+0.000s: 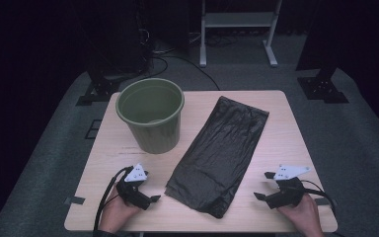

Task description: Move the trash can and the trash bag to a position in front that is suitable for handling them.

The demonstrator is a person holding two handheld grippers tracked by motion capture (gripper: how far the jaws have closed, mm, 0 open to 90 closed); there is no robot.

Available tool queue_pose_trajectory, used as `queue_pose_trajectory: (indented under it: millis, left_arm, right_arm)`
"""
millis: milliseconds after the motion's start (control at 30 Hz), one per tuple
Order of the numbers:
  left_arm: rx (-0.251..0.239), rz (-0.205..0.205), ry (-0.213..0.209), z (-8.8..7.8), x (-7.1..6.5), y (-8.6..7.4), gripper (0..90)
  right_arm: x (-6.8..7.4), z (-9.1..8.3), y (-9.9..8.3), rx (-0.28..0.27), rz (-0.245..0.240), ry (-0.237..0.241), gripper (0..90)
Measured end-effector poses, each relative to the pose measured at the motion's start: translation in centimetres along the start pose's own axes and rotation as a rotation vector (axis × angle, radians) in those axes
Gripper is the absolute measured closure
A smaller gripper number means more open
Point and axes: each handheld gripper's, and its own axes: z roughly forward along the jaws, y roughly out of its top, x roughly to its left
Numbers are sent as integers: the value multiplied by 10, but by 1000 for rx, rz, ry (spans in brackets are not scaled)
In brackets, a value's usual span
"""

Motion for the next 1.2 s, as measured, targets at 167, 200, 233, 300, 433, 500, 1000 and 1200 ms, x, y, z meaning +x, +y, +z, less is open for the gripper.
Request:
queue_pose_trajectory:
  millis: [167, 200, 233, 300, 433, 500, 1000, 1200]
  left_arm:
    - [1, 1, 0, 0, 0, 0, 0]
    - [0, 1, 0, 0, 0, 0, 0]
    - [0, 1, 0, 0, 0, 0, 0]
    - [0, 1, 0, 0, 0, 0, 0]
    - [0, 0, 0, 0, 0, 0, 0]
    - [0, 0, 0, 0, 0, 0, 0]
    - [0, 0, 0, 0, 0, 0, 0]
    - [0, 0, 0, 0, 0, 0, 0]
  right_arm:
    - [5, 3, 8, -15, -7, 13, 123]
    - [6, 4, 11, -11, -12, 12, 124]
    - [8, 5, 13, -16, -13, 15, 125]
    - [10, 8, 19, -27, -13, 30, 130]
    - [13, 13, 26, -18, -27, 31, 130]
    - [14, 19, 32, -7, -35, 36, 130]
    - [20, 54, 47, 50, -62, 75, 157]
    - [17, 61, 47, 61, -55, 64, 312]
